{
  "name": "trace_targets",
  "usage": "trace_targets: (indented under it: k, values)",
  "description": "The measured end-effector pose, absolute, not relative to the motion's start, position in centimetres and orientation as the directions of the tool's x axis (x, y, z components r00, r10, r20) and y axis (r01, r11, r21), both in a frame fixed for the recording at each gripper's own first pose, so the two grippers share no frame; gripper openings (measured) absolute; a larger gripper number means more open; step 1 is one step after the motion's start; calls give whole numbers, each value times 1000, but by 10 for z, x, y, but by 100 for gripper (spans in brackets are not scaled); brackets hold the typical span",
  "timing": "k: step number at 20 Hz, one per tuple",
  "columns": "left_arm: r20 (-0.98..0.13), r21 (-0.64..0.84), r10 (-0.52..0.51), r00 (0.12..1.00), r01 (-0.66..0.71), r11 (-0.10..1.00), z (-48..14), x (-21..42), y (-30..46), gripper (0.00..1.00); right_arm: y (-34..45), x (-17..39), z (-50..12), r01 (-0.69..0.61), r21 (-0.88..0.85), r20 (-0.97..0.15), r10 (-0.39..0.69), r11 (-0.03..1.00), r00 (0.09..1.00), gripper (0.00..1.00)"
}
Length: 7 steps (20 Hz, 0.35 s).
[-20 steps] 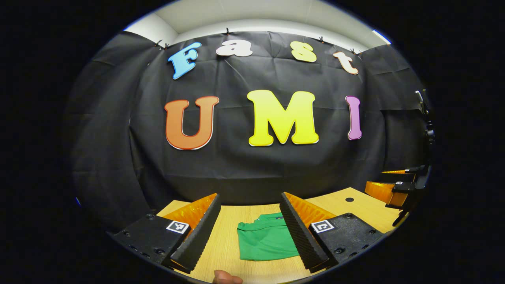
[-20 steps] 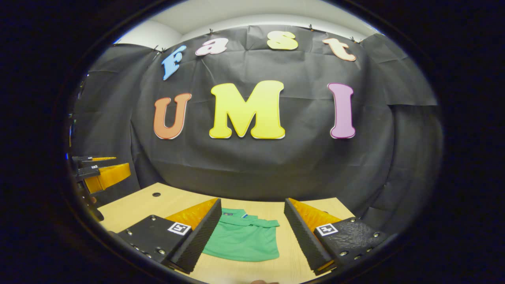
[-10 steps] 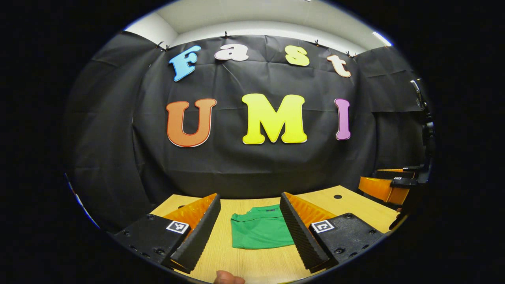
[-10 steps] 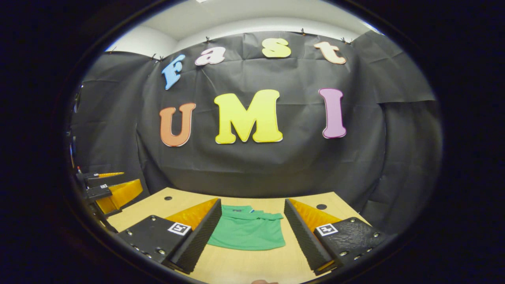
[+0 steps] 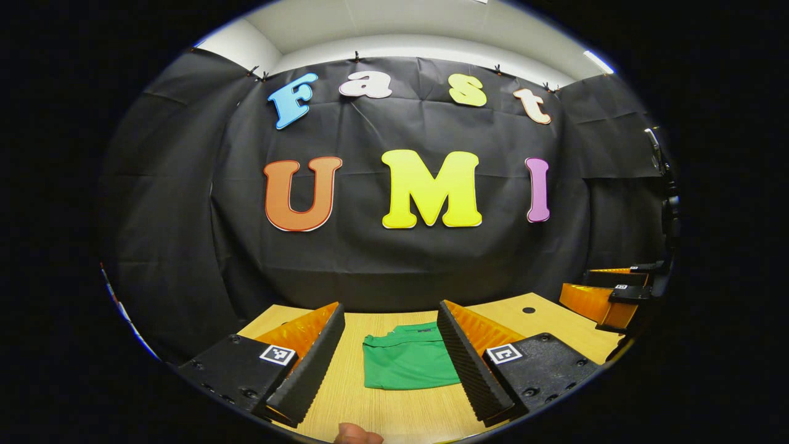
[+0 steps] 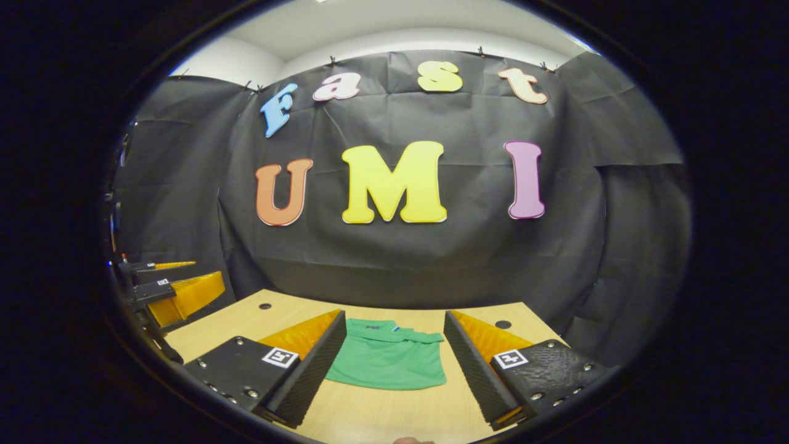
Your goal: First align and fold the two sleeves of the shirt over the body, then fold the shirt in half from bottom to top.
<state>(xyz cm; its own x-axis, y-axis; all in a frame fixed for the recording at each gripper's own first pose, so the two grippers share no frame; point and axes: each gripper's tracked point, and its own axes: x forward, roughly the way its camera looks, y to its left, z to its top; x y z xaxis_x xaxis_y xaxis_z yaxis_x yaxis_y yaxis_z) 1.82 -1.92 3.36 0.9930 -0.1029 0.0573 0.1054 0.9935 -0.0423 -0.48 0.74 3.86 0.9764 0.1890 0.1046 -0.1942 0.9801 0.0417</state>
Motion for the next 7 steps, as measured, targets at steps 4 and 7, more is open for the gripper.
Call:
trace_targets:
  k: [4, 7]
  values:
    - [65, -36, -101, 993, 103, 994, 35, 18, -19, 96, 9, -4, 41, -196, 42, 109, 191, 980, 976, 99]
    - [59, -40, -104, 993, 106, 994, 33, 19, -19, 96, 9, -4, 41, -192, 39, 109, 187, 981, 976, 99]
